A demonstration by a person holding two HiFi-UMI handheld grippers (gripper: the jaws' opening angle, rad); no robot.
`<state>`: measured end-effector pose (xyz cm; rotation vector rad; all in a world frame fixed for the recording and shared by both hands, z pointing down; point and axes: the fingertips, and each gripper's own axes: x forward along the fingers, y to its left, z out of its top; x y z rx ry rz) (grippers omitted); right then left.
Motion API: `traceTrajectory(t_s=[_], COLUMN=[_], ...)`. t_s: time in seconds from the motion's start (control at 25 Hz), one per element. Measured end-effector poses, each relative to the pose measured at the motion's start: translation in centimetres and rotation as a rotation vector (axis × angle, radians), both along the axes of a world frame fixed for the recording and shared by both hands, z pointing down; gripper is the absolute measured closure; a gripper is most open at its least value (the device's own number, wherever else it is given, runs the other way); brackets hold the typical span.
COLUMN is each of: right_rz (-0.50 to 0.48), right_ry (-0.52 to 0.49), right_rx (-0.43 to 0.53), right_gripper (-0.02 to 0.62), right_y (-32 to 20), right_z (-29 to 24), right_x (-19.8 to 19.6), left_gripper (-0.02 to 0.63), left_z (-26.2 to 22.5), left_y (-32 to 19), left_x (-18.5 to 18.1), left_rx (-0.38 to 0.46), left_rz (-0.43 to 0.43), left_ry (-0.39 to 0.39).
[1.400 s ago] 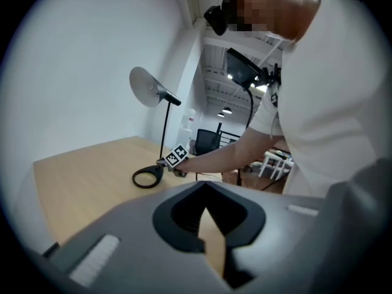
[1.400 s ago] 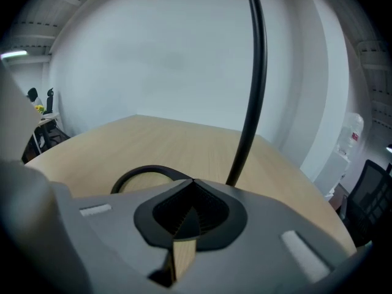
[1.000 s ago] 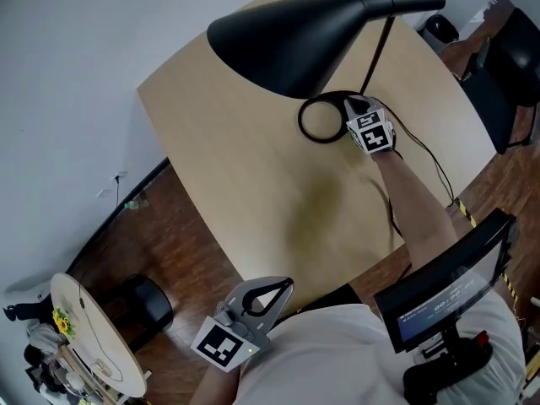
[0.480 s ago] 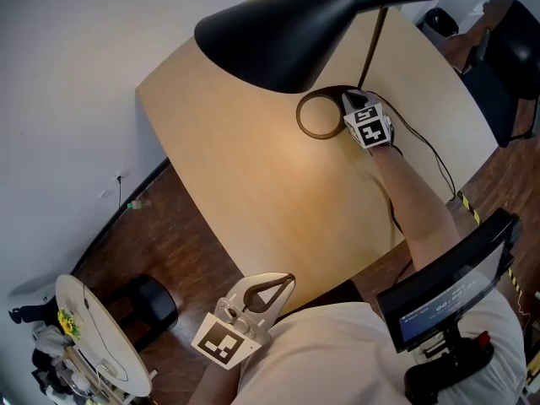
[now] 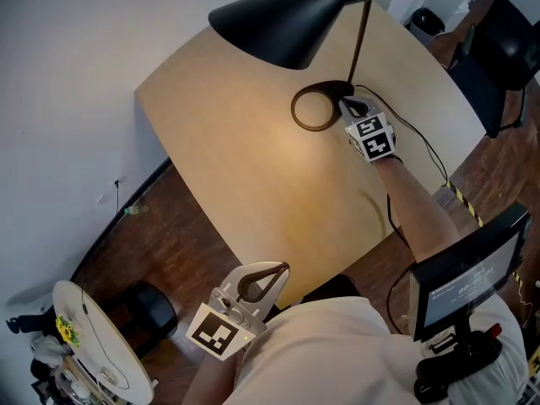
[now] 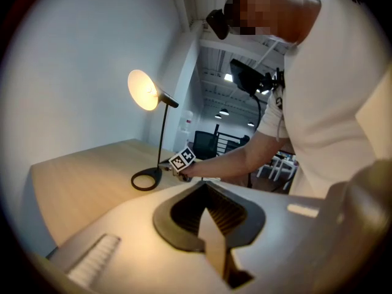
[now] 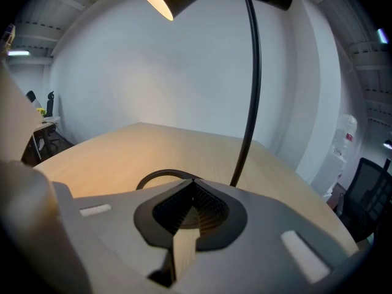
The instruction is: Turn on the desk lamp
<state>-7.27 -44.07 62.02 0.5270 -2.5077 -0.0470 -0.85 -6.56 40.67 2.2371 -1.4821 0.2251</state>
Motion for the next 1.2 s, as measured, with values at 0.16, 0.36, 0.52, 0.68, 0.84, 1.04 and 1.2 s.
traceTrajectory(t_s=[0.16,0.36,0.52,0.68,0.84,1.04,1.2], right_rz=[0.031,0.063,0.064,0.07,0.087,0.119,0.149], right_ry=[-0.033,-0.064,-0.095,-0.14,-0.193,-0.242,-0.281], right_rx=[-0.011,-0.007,-0.022,-0.018,-0.031,-0.022,-0.014], right_gripper=[0.594,0.594,0.594,0.593,0.594,0.593,0.593], right_y=[3.6,9.2,16.5,24.1,31.2,38.5,43.0], right_z=[-2.2,-5.3,-8.4,-12.0,-14.6,-17.1,-19.3], right_x=[1.8,4.5,6.1,7.9,9.1,10.8,12.3], left_gripper=[0.589,0.589,0.589,0.588,0.588,0.589,0.589], left_z=[-0.7,-1.5,-2.6,-3.6,-3.5,-3.4,-3.0], left_y=[1.9,5.3,8.8,11.8,15.7,19.9,22.4], left_x=[-0.5,-1.6,-3.1,-4.6,-6.6,-6.8,-6.6], left_rx=[0.04,0.095,0.12,0.158,0.168,0.189,0.189], left_rz=[0.014,0.053,0.067,0.09,0.094,0.138,0.171], left_ry=[0.001,0.002,0.009,0.013,0.009,0.006,0.019])
